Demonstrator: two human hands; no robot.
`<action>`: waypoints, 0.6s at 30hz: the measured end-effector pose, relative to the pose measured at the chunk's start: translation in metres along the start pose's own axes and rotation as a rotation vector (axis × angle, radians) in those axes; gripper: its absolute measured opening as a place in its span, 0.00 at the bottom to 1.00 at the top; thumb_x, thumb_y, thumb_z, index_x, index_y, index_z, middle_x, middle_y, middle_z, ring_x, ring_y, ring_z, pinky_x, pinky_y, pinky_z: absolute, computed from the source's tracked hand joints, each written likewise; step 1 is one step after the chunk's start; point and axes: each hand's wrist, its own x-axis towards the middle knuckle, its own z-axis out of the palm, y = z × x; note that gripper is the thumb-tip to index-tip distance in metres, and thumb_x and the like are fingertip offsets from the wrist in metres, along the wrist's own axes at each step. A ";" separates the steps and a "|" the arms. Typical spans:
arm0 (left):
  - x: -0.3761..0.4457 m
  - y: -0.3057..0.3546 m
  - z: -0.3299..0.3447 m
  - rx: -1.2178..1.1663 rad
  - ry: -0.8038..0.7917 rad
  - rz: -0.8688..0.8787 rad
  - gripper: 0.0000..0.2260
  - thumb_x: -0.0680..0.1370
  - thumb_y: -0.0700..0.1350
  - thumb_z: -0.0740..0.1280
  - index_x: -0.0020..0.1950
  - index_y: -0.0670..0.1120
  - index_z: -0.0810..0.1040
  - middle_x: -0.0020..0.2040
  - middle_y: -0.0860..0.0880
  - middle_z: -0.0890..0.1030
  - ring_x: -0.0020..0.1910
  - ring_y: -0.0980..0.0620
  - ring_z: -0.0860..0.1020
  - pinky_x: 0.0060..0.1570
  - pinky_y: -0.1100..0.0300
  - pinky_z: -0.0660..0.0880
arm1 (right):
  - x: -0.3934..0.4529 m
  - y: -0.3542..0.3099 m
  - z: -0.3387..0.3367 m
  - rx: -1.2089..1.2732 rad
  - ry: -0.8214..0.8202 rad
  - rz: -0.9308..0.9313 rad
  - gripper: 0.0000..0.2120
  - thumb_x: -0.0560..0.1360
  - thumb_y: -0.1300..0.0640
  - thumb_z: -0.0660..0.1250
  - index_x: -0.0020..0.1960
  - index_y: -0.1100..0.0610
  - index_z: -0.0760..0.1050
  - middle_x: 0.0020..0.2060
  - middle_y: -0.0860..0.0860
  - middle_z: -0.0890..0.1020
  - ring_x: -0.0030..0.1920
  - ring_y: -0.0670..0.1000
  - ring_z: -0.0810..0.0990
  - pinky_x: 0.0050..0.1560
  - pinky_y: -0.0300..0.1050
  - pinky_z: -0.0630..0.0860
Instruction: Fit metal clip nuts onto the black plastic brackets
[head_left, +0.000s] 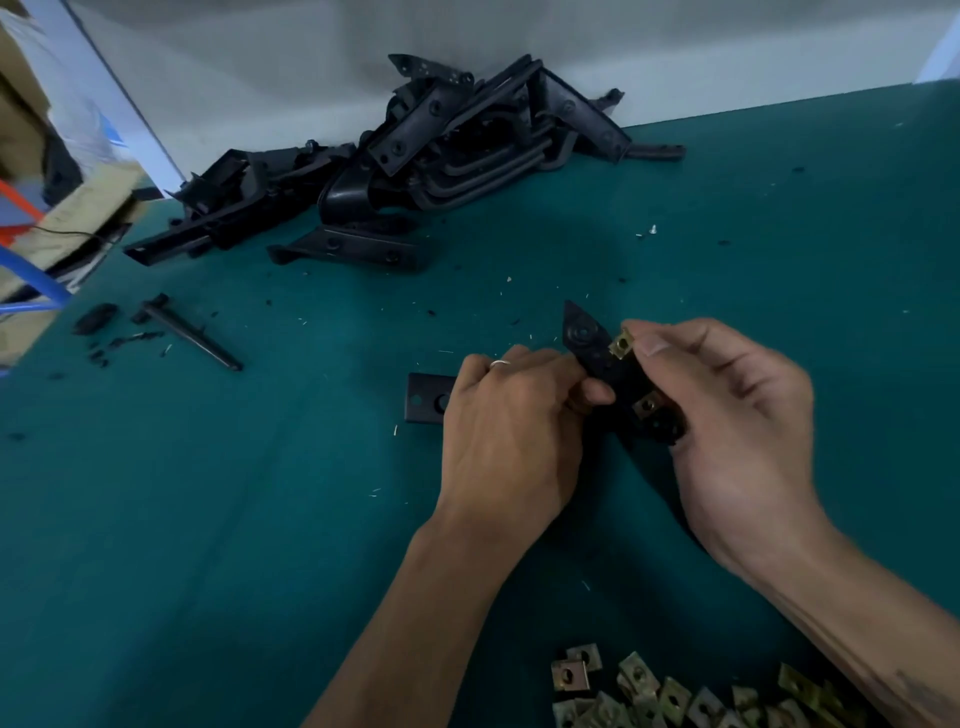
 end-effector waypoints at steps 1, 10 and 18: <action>0.000 0.000 0.000 0.003 0.006 0.008 0.17 0.75 0.39 0.65 0.40 0.61 0.65 0.35 0.59 0.74 0.38 0.50 0.74 0.43 0.54 0.64 | 0.001 0.000 -0.001 0.003 -0.021 0.013 0.07 0.74 0.59 0.70 0.41 0.50 0.86 0.40 0.50 0.86 0.44 0.50 0.84 0.54 0.49 0.78; 0.003 -0.002 0.000 0.021 0.045 0.014 0.19 0.73 0.35 0.63 0.39 0.59 0.62 0.32 0.67 0.64 0.38 0.52 0.71 0.41 0.58 0.58 | 0.003 0.003 -0.009 0.002 -0.218 0.023 0.07 0.67 0.56 0.73 0.45 0.52 0.84 0.60 0.53 0.81 0.65 0.54 0.79 0.62 0.53 0.77; -0.001 -0.001 0.002 0.028 0.071 0.000 0.16 0.70 0.33 0.65 0.36 0.56 0.71 0.35 0.54 0.79 0.37 0.50 0.69 0.40 0.55 0.65 | 0.006 0.005 -0.009 -0.129 -0.337 -0.049 0.16 0.63 0.59 0.69 0.49 0.64 0.78 0.59 0.53 0.81 0.56 0.52 0.82 0.54 0.46 0.78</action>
